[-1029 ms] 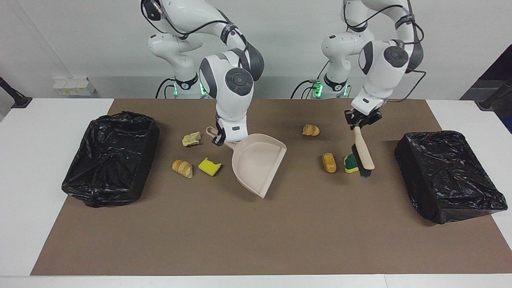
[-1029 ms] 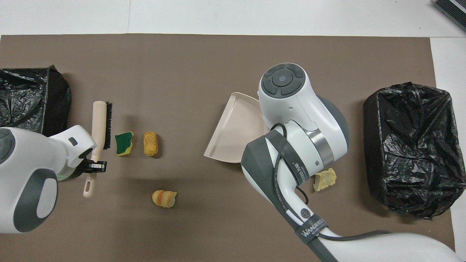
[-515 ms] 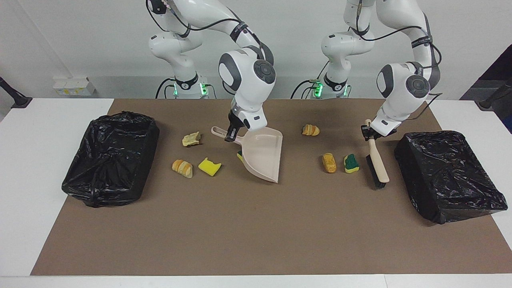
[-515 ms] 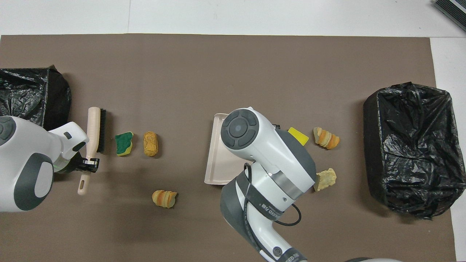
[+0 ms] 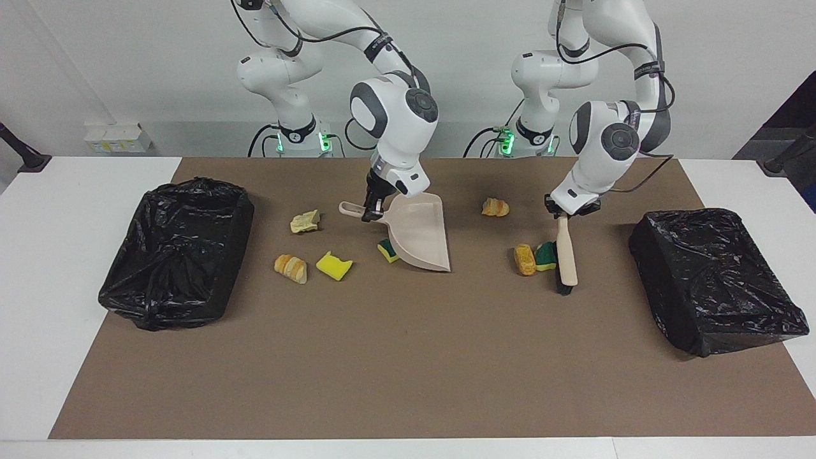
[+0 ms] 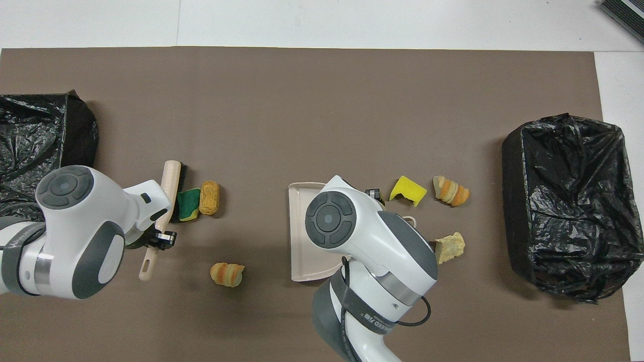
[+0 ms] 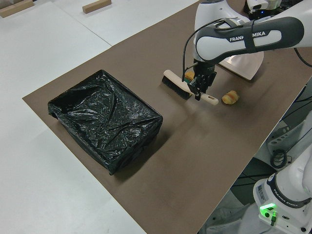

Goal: Sweep and dump trash in bin
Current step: 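Sweep the sponge and bread pieces into the dustpan with the left gripper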

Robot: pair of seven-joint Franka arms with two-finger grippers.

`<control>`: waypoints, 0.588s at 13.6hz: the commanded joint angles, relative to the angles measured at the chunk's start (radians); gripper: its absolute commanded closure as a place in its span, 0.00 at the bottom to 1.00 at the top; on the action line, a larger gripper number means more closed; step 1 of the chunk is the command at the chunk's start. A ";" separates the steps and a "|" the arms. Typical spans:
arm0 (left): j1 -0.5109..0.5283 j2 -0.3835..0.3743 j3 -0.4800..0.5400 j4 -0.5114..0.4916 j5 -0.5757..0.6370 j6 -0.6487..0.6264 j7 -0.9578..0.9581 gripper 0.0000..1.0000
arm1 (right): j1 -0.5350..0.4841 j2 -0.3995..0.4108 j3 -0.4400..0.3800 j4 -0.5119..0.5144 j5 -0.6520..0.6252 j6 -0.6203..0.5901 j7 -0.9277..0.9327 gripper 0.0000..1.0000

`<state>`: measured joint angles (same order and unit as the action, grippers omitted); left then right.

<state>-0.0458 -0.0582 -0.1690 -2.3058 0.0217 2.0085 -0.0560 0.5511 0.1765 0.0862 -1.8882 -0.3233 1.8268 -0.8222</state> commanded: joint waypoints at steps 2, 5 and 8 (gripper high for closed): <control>-0.023 -0.028 -0.085 -0.035 -0.088 0.019 -0.156 1.00 | 0.015 -0.011 0.003 -0.035 -0.022 0.028 -0.022 1.00; -0.039 -0.032 -0.186 -0.032 -0.132 0.039 -0.220 1.00 | 0.015 0.017 0.003 -0.034 -0.020 0.060 -0.020 1.00; -0.040 -0.037 -0.327 -0.024 -0.154 0.065 -0.375 1.00 | 0.015 0.028 0.004 -0.034 -0.010 0.069 -0.020 1.00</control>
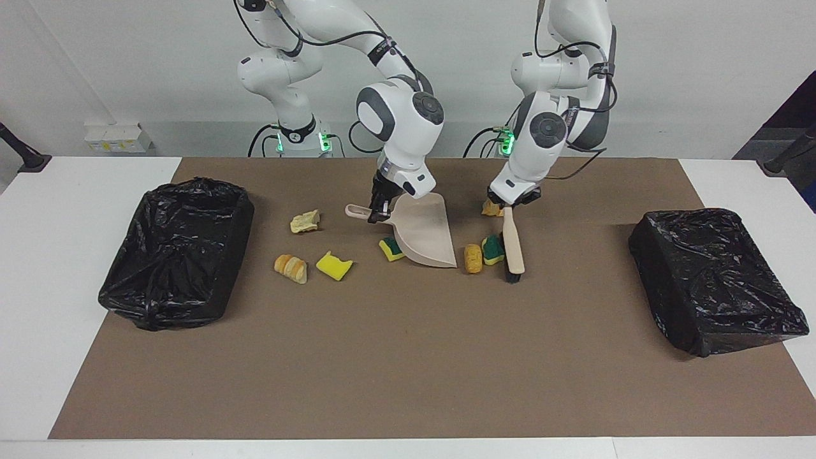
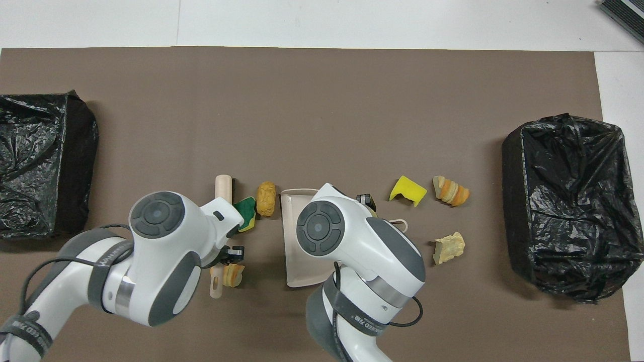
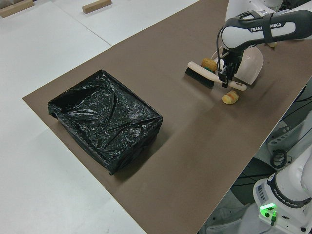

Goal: Sweep and dump trash in bin
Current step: 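Sweep the sponge and bread pieces into the dustpan with the left gripper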

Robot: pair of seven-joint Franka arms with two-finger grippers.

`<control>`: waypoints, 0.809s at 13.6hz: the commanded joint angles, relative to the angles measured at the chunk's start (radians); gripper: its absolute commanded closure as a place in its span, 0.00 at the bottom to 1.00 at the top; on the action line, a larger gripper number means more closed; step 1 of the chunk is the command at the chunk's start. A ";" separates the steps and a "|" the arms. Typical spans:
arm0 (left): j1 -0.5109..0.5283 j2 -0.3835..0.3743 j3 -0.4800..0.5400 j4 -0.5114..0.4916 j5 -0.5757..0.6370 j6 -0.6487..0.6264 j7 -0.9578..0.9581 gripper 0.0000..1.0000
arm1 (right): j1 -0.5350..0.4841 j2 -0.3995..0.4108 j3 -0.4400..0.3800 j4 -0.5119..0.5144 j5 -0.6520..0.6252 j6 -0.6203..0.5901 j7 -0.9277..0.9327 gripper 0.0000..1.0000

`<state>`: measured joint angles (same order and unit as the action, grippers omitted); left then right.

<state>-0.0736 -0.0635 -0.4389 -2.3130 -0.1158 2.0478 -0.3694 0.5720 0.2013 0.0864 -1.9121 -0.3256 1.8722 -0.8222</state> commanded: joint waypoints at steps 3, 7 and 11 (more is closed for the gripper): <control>-0.011 -0.036 -0.177 0.010 -0.091 0.016 -0.068 1.00 | -0.007 0.004 0.004 -0.010 -0.004 0.024 -0.018 1.00; -0.008 -0.044 -0.262 0.102 -0.096 -0.157 -0.063 1.00 | -0.009 0.004 0.004 -0.008 -0.001 0.024 -0.015 1.00; 0.000 -0.194 -0.186 0.086 -0.097 -0.328 -0.074 1.00 | -0.020 0.007 0.004 -0.010 -0.001 0.036 -0.046 1.00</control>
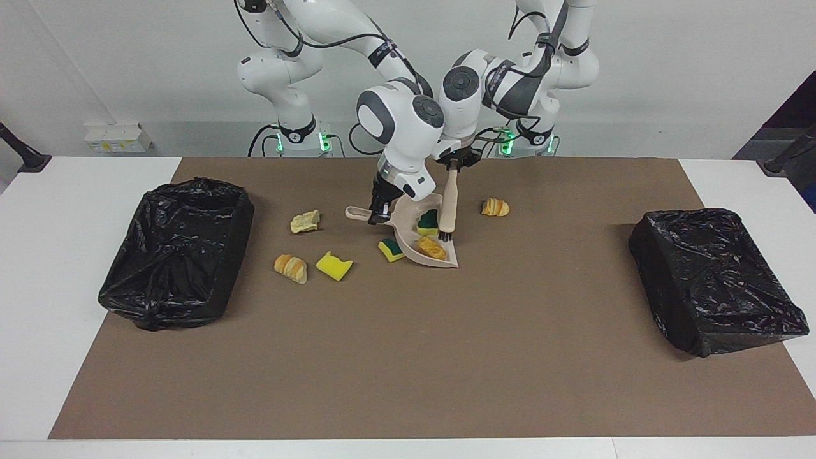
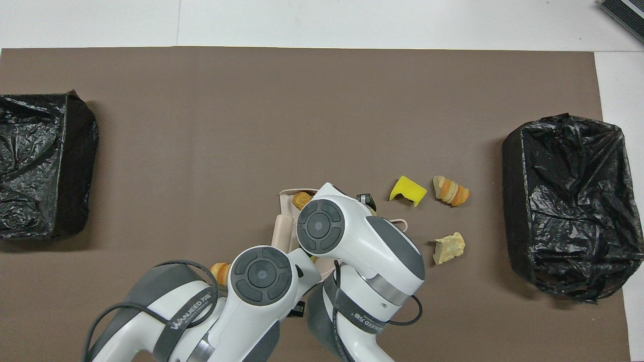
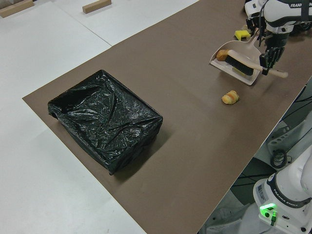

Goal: Sweep and dump trash in bin
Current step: 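Sweep the sponge and bread pieces into the dustpan with the left gripper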

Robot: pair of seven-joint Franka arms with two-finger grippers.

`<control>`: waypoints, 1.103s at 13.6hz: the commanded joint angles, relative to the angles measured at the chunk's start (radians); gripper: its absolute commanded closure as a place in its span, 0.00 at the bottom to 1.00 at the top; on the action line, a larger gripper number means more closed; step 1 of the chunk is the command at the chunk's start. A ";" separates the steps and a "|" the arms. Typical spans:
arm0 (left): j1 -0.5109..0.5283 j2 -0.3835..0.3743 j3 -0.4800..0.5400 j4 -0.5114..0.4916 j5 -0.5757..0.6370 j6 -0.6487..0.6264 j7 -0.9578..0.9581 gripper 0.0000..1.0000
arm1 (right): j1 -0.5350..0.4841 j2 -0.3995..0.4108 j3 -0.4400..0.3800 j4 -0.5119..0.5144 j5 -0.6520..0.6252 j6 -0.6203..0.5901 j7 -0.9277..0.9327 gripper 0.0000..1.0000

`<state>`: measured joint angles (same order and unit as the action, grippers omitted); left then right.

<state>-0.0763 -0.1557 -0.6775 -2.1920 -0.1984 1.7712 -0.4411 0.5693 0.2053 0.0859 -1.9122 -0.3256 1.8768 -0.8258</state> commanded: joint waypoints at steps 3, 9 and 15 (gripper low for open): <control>0.001 -0.239 0.148 -0.188 -0.015 -0.078 -0.050 1.00 | -0.016 -0.007 0.005 -0.007 -0.001 0.032 -0.090 1.00; -0.005 -0.309 0.210 -0.429 -0.021 0.091 -0.310 1.00 | 0.024 -0.072 0.008 -0.053 0.005 0.014 -0.056 1.00; -0.140 -0.213 0.199 -0.425 -0.148 0.318 -0.398 1.00 | 0.040 -0.079 0.008 -0.113 0.039 0.068 -0.055 1.00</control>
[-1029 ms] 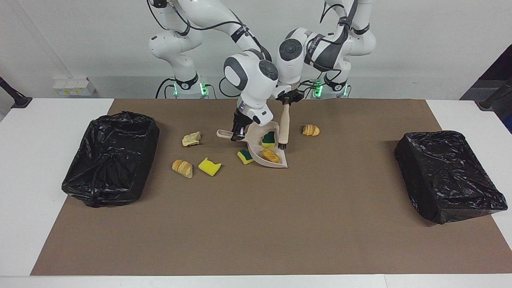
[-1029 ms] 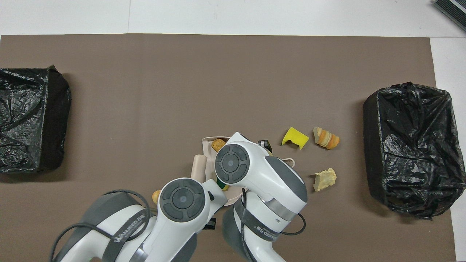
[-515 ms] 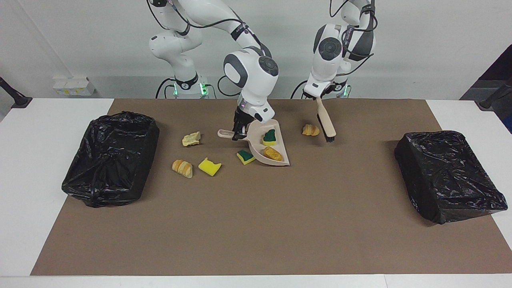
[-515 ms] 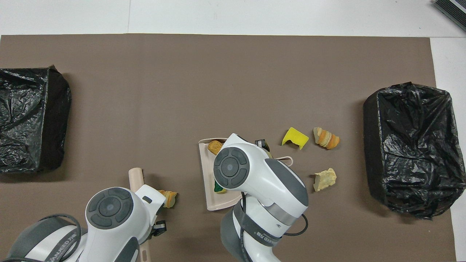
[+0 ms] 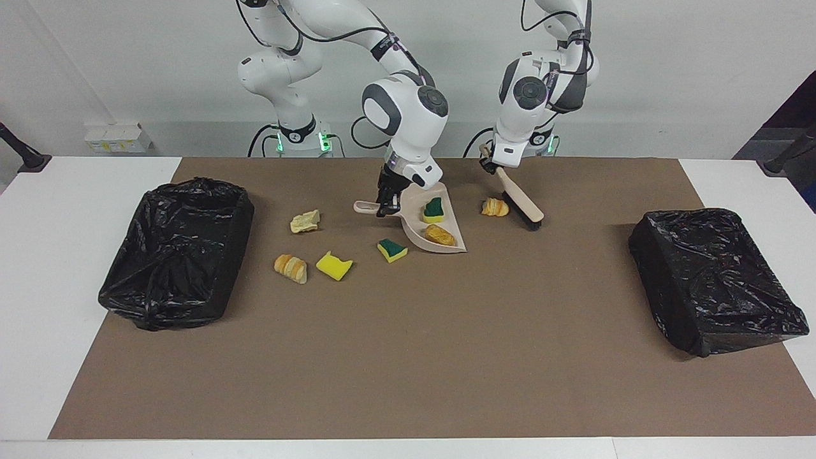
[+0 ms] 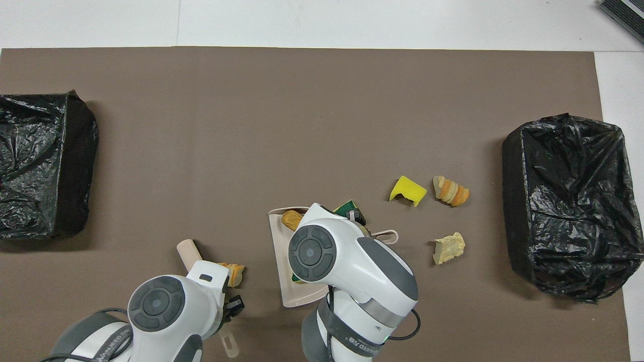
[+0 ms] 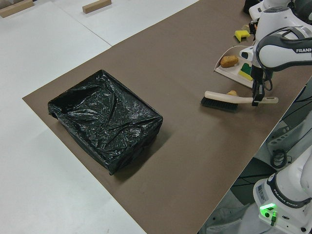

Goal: Sweep and dump trash in bin
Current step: 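Sweep the sponge and bread pieces into the dustpan with the left gripper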

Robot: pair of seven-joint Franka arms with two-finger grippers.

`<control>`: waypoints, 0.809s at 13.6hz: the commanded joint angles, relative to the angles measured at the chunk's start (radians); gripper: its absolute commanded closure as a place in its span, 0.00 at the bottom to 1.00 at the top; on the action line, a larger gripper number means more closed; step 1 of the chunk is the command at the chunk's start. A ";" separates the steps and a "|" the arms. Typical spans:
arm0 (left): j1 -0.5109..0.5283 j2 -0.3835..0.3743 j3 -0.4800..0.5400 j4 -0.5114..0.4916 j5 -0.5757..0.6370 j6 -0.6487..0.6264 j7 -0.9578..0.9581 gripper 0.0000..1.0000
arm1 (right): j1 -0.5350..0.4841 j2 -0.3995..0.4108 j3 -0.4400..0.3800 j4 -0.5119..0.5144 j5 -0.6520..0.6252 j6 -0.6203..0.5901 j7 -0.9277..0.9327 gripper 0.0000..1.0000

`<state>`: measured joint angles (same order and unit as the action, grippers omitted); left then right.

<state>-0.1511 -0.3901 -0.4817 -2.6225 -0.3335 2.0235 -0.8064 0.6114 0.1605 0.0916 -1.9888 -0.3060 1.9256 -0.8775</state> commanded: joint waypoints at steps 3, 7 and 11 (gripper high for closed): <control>-0.088 0.030 -0.050 0.038 -0.016 0.084 -0.025 1.00 | -0.005 -0.032 0.002 -0.036 0.024 0.019 0.000 1.00; -0.091 0.033 -0.100 0.053 -0.016 0.119 -0.030 1.00 | -0.007 -0.032 0.002 -0.038 0.024 0.021 0.002 1.00; -0.104 0.077 -0.109 0.079 -0.021 0.162 -0.010 1.00 | -0.015 -0.036 0.000 -0.056 0.057 0.016 -0.005 1.00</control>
<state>-0.2338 -0.3581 -0.6008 -2.5687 -0.3401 2.1639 -0.8237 0.6081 0.1549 0.0892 -2.0011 -0.2884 1.9274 -0.8774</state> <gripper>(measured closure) 0.736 0.678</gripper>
